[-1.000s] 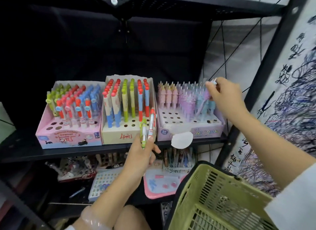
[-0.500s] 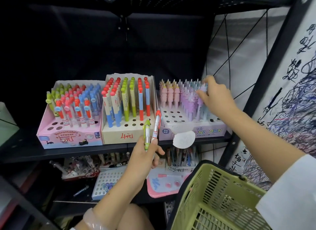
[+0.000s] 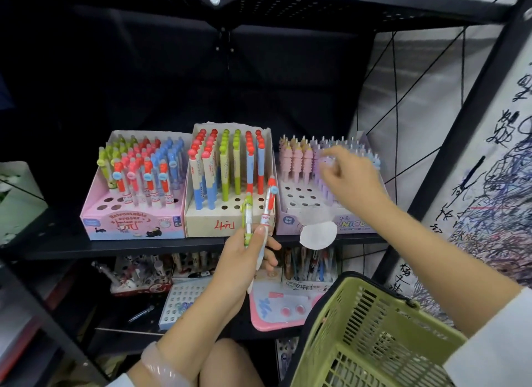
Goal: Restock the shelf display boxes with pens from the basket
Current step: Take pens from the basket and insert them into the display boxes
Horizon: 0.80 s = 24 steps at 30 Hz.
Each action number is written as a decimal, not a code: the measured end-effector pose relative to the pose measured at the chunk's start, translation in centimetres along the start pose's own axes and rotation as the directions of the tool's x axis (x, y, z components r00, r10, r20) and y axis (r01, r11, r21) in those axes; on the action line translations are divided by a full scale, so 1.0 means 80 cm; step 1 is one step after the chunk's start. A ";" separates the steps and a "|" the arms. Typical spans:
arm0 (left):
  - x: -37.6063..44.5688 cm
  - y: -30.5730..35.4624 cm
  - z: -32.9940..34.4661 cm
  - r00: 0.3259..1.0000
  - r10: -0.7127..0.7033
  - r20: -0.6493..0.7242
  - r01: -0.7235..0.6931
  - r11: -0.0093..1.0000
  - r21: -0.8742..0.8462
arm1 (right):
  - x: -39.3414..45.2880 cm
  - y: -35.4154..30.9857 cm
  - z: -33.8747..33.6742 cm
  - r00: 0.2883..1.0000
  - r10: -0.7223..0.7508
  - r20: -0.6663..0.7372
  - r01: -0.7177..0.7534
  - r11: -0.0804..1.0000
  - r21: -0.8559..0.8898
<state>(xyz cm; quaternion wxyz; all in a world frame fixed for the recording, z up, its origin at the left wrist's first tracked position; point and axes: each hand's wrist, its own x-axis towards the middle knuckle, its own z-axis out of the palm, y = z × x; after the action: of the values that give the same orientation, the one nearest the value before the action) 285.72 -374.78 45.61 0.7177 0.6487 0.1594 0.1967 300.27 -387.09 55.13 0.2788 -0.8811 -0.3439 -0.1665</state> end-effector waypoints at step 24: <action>-0.025 0.028 -0.191 0.899 -0.045 -0.436 -0.038 0.983 -0.178 | 0.062 -0.266 0.087 0.953 -0.303 0.009 0.225 0.725 0.651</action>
<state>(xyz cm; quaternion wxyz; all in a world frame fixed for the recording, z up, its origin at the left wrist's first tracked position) 276.40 -362.36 46.11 0.7201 0.5193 0.2990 0.3498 289.61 -367.41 60.10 0.5168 -0.6817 -0.5172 -0.0257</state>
